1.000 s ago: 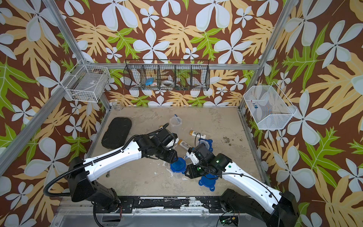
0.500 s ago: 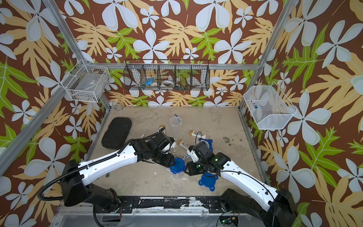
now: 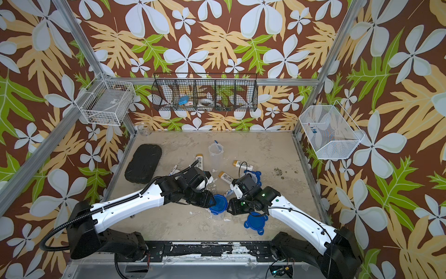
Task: Pack away toiletry kits
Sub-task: Close the fastener on the container, then pick up the container from the center of the board.
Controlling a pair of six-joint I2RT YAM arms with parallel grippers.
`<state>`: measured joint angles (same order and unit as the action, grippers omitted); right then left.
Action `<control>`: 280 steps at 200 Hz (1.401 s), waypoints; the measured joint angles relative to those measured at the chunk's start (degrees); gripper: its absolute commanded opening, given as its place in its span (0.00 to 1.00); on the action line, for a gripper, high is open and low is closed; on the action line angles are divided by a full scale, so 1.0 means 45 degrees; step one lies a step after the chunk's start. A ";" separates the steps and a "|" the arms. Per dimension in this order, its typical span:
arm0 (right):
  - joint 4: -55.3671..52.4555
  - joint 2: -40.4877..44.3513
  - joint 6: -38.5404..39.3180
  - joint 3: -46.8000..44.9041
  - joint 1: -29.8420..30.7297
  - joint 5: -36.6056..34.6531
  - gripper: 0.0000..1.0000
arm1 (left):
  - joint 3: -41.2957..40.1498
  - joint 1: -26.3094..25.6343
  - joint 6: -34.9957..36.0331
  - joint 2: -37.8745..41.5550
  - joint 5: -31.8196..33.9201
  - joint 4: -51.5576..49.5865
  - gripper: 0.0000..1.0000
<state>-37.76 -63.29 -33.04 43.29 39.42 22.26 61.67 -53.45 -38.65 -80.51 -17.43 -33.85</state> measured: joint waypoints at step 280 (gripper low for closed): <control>-0.0301 0.2832 0.0141 -0.0471 -0.0767 -0.0325 0.95 | 0.4979 -0.1875 0.2331 -0.3405 0.4401 -0.4809 1.00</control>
<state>-39.11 -50.54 -32.40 41.17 35.97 20.80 84.07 -61.89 -28.16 -95.83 2.37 -55.48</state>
